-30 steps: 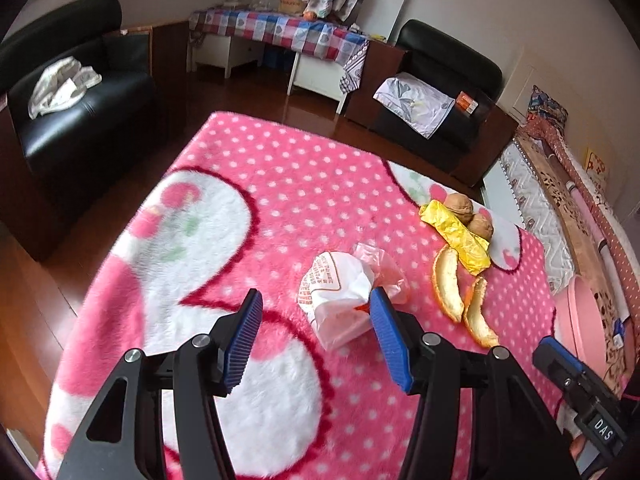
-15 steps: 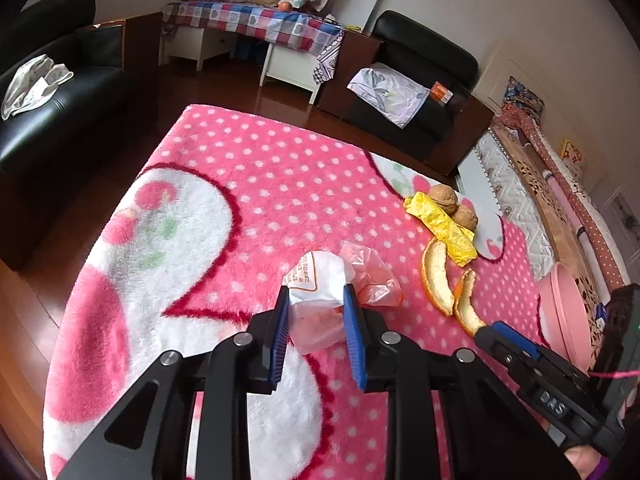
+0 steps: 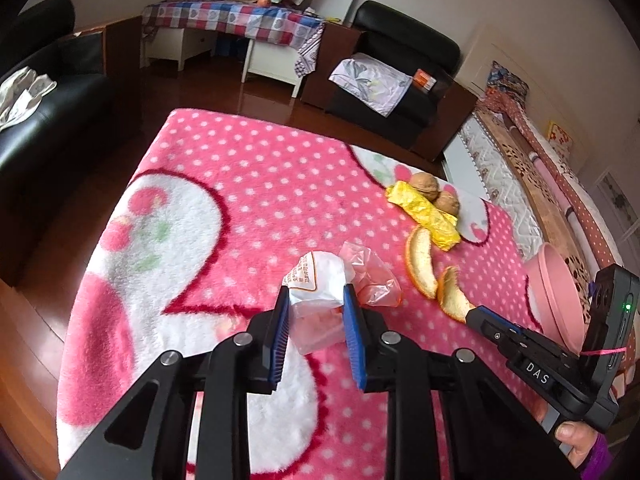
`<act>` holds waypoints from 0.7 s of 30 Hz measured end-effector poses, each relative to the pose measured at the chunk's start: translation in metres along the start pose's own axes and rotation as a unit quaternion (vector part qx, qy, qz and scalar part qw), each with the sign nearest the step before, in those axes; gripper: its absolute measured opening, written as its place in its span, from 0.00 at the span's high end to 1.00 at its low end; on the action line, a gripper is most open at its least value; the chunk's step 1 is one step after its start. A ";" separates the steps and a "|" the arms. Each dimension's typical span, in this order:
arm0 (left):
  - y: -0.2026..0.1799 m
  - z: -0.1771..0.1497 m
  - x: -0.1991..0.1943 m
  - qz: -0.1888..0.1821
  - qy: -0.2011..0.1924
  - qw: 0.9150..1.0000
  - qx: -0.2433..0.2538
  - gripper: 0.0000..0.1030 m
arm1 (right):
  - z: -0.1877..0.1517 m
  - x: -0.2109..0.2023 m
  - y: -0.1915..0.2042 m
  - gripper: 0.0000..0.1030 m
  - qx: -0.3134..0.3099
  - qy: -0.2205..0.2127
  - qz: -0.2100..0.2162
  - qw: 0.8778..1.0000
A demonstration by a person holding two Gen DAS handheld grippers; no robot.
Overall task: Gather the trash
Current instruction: 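Grasp the white plastic bag with the left tool while the right tool grasps an orange peel, then carry the white bag in the left tool and peel in the right tool over the pink bucket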
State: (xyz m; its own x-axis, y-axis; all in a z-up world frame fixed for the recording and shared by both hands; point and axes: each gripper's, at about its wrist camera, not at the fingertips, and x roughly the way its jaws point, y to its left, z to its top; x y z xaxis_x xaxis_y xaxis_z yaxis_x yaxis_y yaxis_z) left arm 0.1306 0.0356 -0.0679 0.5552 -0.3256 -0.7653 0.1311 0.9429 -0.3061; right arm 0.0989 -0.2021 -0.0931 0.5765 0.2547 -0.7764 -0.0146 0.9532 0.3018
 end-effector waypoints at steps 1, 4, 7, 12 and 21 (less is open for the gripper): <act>-0.002 0.000 -0.003 -0.002 -0.003 1.000 0.003 0.76 | -0.001 -0.003 -0.002 0.91 0.000 -0.002 0.000 1.000; -0.008 -0.002 -0.009 -0.008 -0.009 1.000 0.007 0.76 | -0.004 -0.015 -0.005 0.92 -0.001 -0.010 -0.005 1.000; -0.014 -0.007 -0.015 -0.012 -0.012 1.000 0.008 0.76 | -0.007 -0.029 -0.010 0.93 0.002 -0.018 -0.005 1.000; -0.028 -0.012 -0.023 -0.016 -0.018 1.000 0.017 0.76 | -0.009 -0.053 -0.021 0.93 0.008 -0.037 -0.005 0.999; -0.080 -0.014 -0.026 -0.038 -0.025 0.997 0.058 0.76 | -0.011 -0.098 -0.056 0.93 0.040 -0.085 -0.010 0.996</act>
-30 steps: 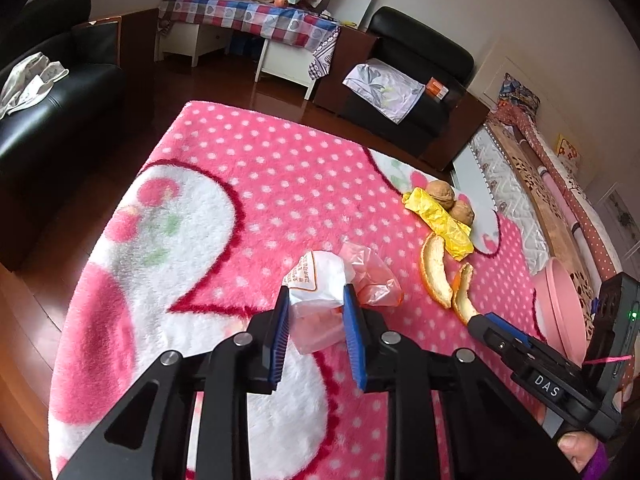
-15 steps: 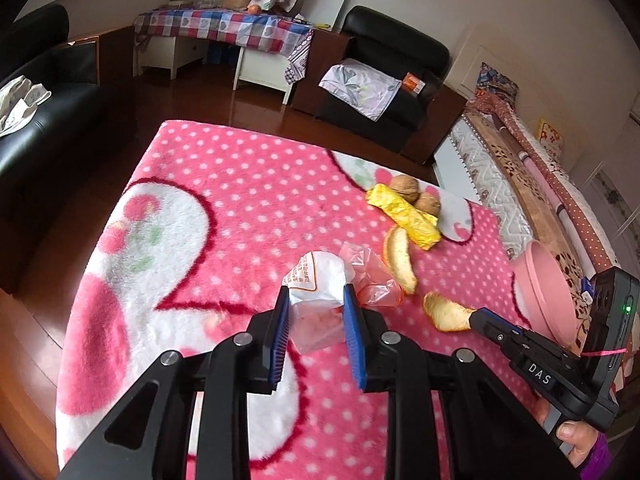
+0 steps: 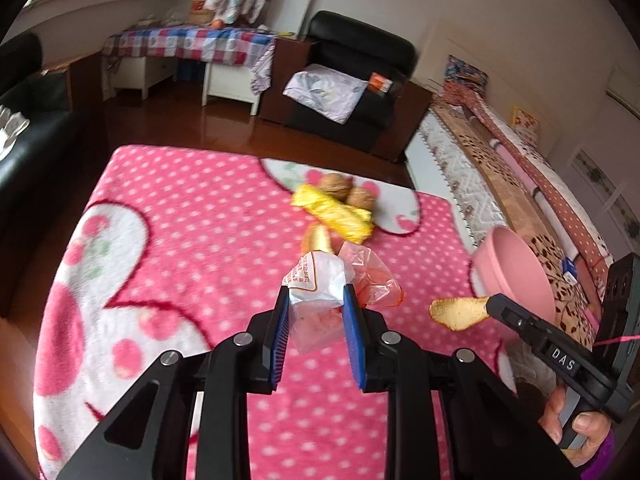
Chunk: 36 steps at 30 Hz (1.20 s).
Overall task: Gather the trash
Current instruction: 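Carry the white bag in the left tool and peel in the right tool over the pink bucket, then open the left tool to drop the white bag while the right tool drops the peel into the bucket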
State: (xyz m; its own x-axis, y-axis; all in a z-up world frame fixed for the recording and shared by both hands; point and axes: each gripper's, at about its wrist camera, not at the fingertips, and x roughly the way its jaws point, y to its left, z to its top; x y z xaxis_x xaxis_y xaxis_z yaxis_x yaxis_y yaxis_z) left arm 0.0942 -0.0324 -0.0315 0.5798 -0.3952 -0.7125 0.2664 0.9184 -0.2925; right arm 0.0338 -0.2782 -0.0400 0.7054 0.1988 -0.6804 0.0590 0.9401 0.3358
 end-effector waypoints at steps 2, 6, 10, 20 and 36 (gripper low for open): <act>-0.014 0.002 0.002 -0.004 0.000 1.000 0.009 0.76 | 0.003 -0.007 -0.009 0.93 0.006 -0.010 -0.006 1.000; -0.045 0.006 0.008 -0.013 0.001 0.999 0.033 0.76 | 0.011 -0.026 -0.038 0.93 0.029 -0.035 -0.022 0.999; -0.077 0.011 0.017 -0.024 0.006 0.998 0.057 0.76 | 0.020 -0.044 -0.069 0.93 0.053 -0.060 -0.043 0.996; -0.160 0.024 0.050 -0.054 0.022 0.992 0.111 0.76 | 0.037 -0.072 -0.137 0.93 0.095 -0.108 -0.098 0.985; -0.273 0.029 0.113 -0.084 0.038 0.976 0.196 0.76 | 0.039 -0.064 -0.203 0.93 0.116 -0.106 -0.167 0.973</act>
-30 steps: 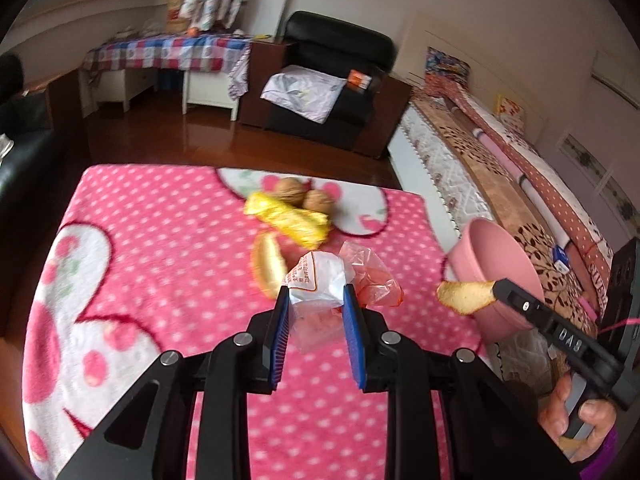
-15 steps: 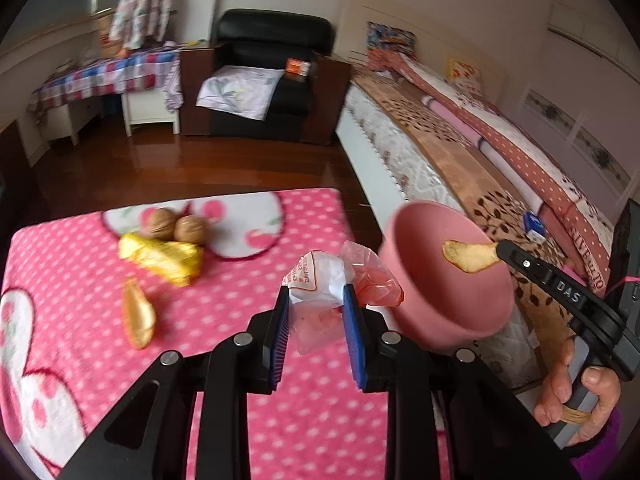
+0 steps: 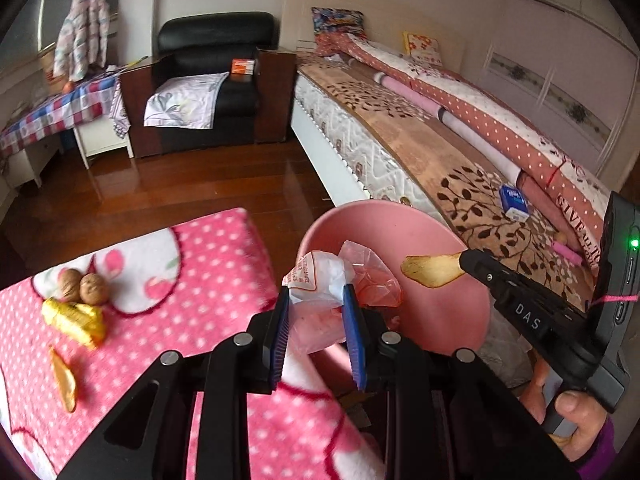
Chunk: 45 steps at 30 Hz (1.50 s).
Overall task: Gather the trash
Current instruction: 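Open the left tool to drop the white bag while the right tool drops the peel into the bucket, then move both tools back over the table toward the remaining peel and yellow wrapper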
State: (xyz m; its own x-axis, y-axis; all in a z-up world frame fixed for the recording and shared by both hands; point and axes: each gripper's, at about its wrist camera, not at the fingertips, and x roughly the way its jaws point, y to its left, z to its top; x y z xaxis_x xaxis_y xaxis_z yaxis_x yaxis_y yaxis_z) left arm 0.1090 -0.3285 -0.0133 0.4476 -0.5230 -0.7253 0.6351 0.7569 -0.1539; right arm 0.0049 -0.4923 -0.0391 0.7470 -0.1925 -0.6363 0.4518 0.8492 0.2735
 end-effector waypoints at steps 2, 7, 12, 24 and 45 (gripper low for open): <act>-0.007 0.001 0.010 -0.001 0.006 1.000 0.006 0.76 | -0.001 0.004 -0.005 0.93 0.004 0.003 -0.004 1.000; -0.015 0.001 0.028 0.002 0.019 1.000 0.015 0.76 | -0.005 0.013 -0.015 0.93 0.011 0.014 -0.012 1.000; -0.018 0.000 0.040 0.005 0.030 0.999 0.019 0.76 | -0.010 0.019 -0.018 0.93 0.010 0.024 -0.017 1.000; -0.020 -0.004 0.048 0.003 0.036 0.999 0.016 0.72 | -0.015 0.022 -0.017 0.93 0.012 0.034 -0.022 0.999; -0.008 -0.014 0.028 0.011 0.031 0.999 0.000 0.51 | -0.020 0.008 -0.013 0.70 0.027 0.028 -0.003 0.999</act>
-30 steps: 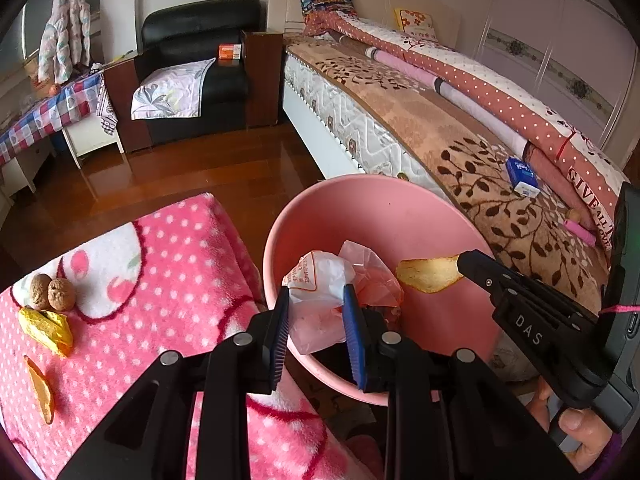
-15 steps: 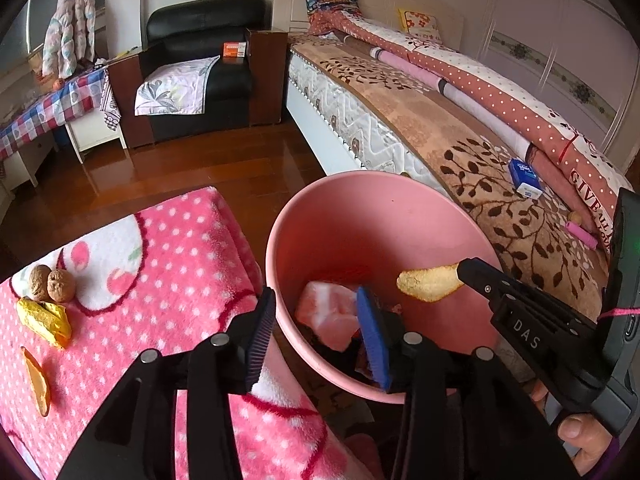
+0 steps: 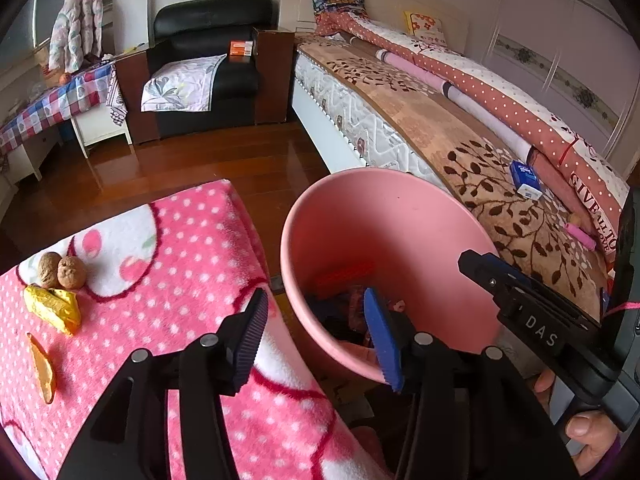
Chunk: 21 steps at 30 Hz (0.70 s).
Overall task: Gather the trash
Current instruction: 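Move both tools back over the table toward the remaining peel and yellow wrapper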
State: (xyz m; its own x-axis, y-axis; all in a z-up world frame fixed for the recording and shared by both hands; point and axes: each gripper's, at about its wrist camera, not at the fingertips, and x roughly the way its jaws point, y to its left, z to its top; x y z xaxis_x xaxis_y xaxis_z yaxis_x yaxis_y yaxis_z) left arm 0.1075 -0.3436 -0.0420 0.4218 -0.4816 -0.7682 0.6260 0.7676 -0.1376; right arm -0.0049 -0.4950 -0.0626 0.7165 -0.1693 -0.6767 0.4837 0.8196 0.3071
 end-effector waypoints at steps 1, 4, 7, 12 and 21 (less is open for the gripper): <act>0.002 -0.001 -0.003 0.001 -0.001 1.000 -0.002 0.50 | 0.000 -0.001 0.001 0.70 0.000 0.000 0.001 1.000; 0.008 -0.005 -0.008 0.006 -0.002 1.000 -0.007 0.49 | -0.003 -0.005 0.005 0.70 -0.002 -0.002 0.006 1.000; 0.016 -0.009 -0.015 0.011 -0.003 1.000 -0.016 0.49 | -0.006 -0.009 0.010 0.70 -0.005 -0.001 0.012 1.000; 0.030 -0.017 -0.029 0.019 -0.007 0.999 -0.030 0.48 | -0.012 -0.015 0.020 0.70 -0.012 0.002 0.021 1.000; 0.058 -0.036 -0.057 0.040 -0.016 0.998 -0.054 0.48 | -0.031 -0.022 0.042 0.70 -0.024 0.018 0.047 0.998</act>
State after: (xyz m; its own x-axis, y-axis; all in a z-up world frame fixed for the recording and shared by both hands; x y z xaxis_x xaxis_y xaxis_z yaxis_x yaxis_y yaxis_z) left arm 0.0962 -0.2567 -0.0286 0.4893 -0.4291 -0.7592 0.5157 0.8444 -0.1449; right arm -0.0157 -0.4406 -0.0557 0.7385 -0.0705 -0.6705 0.3890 0.8569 0.3383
